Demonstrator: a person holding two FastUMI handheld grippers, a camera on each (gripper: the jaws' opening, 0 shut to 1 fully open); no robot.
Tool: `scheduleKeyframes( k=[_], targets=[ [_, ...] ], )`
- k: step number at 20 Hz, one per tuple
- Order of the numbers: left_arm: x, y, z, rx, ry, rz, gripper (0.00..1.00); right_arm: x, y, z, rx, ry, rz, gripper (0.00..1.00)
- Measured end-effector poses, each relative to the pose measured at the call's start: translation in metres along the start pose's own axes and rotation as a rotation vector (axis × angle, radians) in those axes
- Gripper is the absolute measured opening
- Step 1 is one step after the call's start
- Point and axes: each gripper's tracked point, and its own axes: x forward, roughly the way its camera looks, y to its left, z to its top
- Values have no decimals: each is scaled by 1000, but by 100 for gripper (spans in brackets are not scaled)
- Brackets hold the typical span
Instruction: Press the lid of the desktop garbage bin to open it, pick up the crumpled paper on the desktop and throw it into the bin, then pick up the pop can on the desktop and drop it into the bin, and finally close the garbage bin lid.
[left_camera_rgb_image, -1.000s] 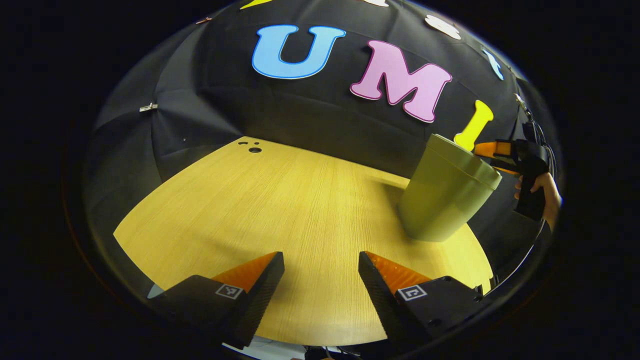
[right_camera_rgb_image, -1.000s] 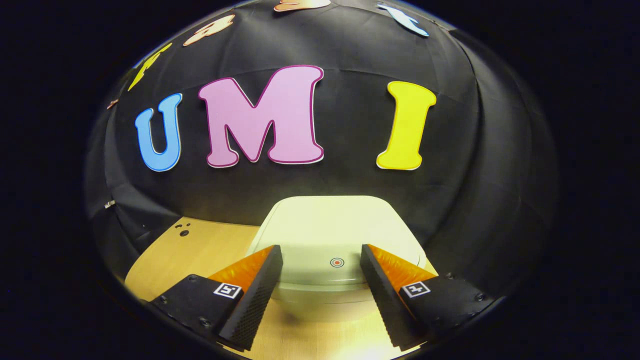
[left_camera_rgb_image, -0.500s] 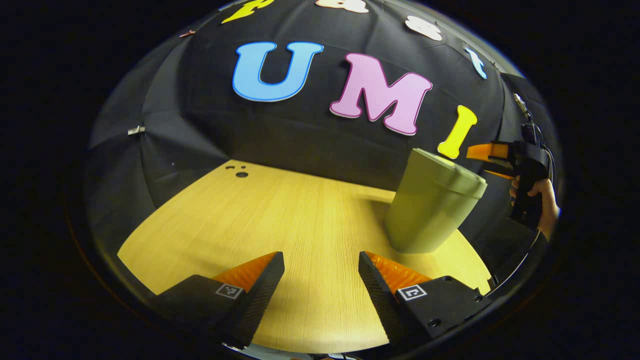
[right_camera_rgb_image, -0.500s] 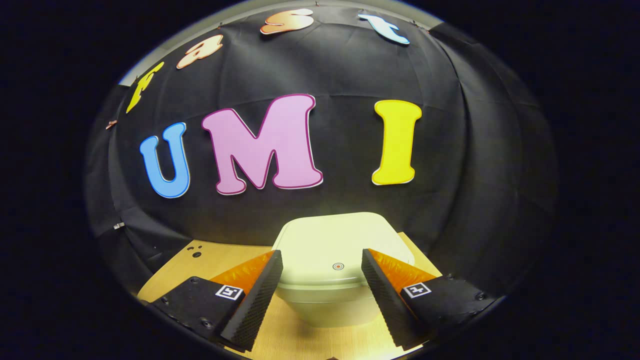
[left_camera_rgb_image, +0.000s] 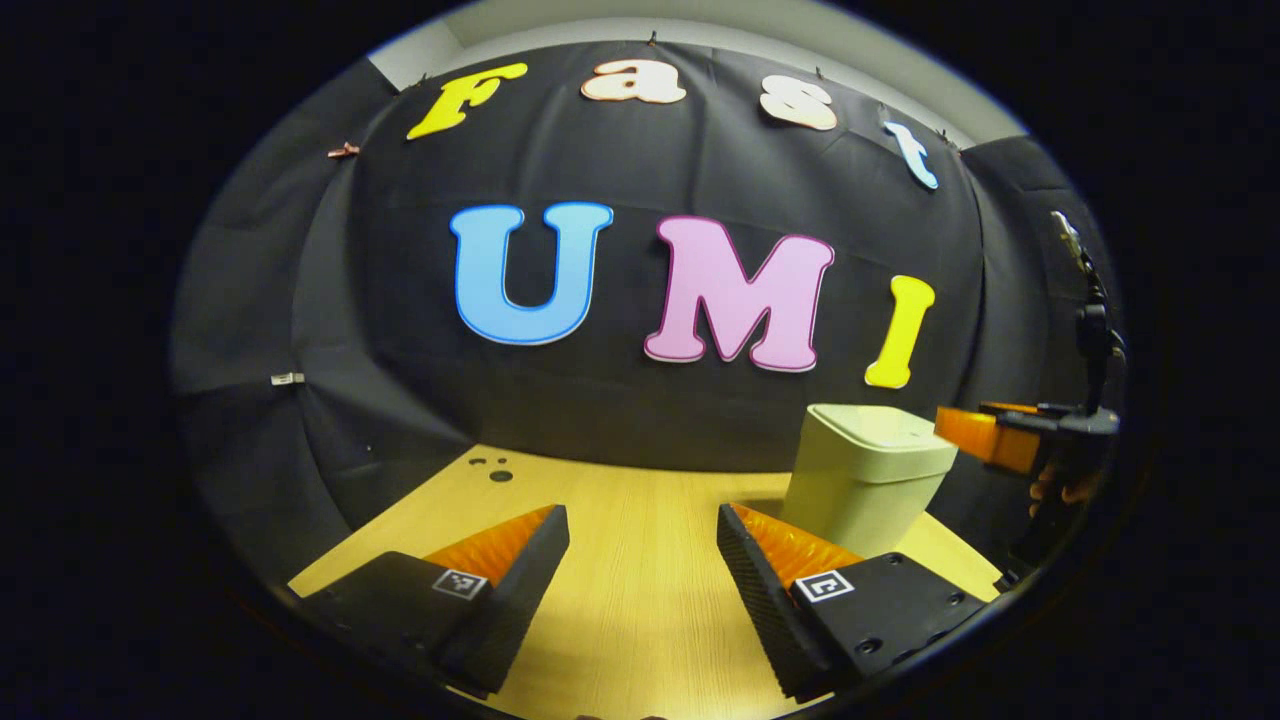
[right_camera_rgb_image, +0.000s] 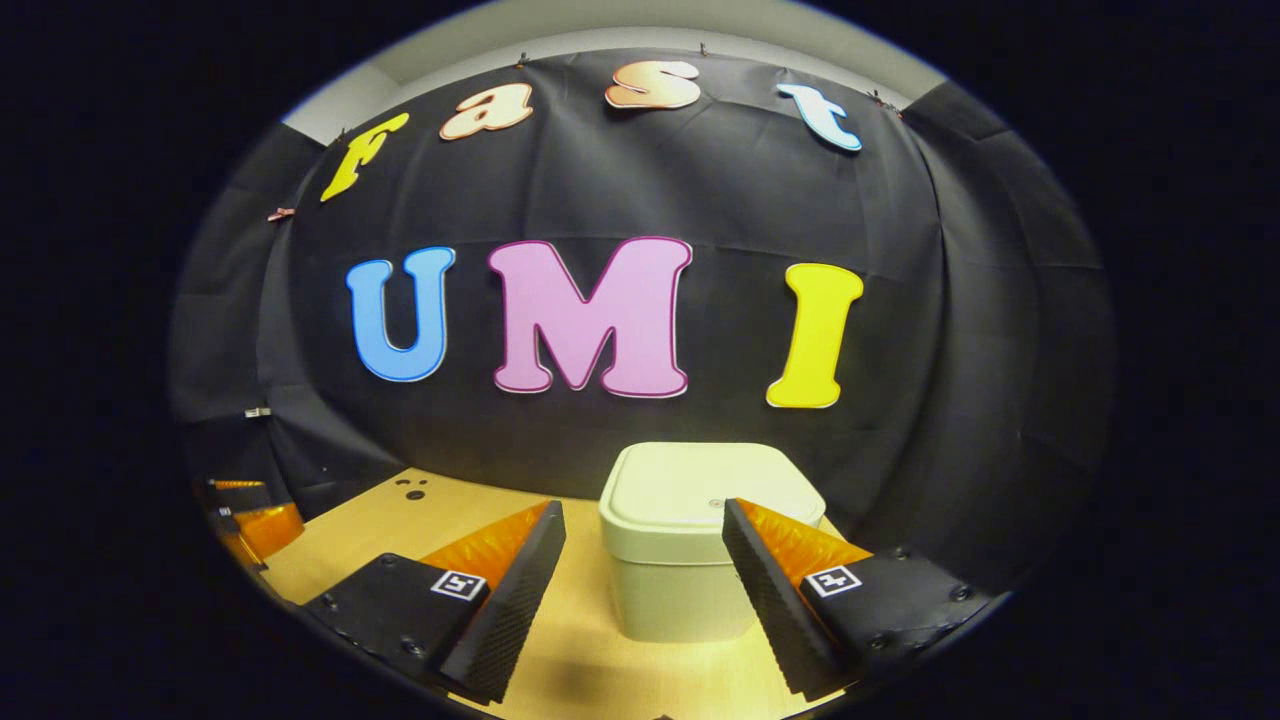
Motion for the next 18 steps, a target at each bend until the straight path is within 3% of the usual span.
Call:
scheduleKeyframes(
  k=[4, 10, 18],
  targets=[
    [-7, -6, -1, 0, -1, 4, 96, -21, 28, -38, -20, 88, 71, 98],
    [-15, -15, -31, 7, 94, 9, 96, -33, 51, -72, -1, 167, 154, 99],
    [-17, -22, -39, 10, 118, 57, 96, -34, 36, -82, 7, 183, 196, 98]
  ],
)
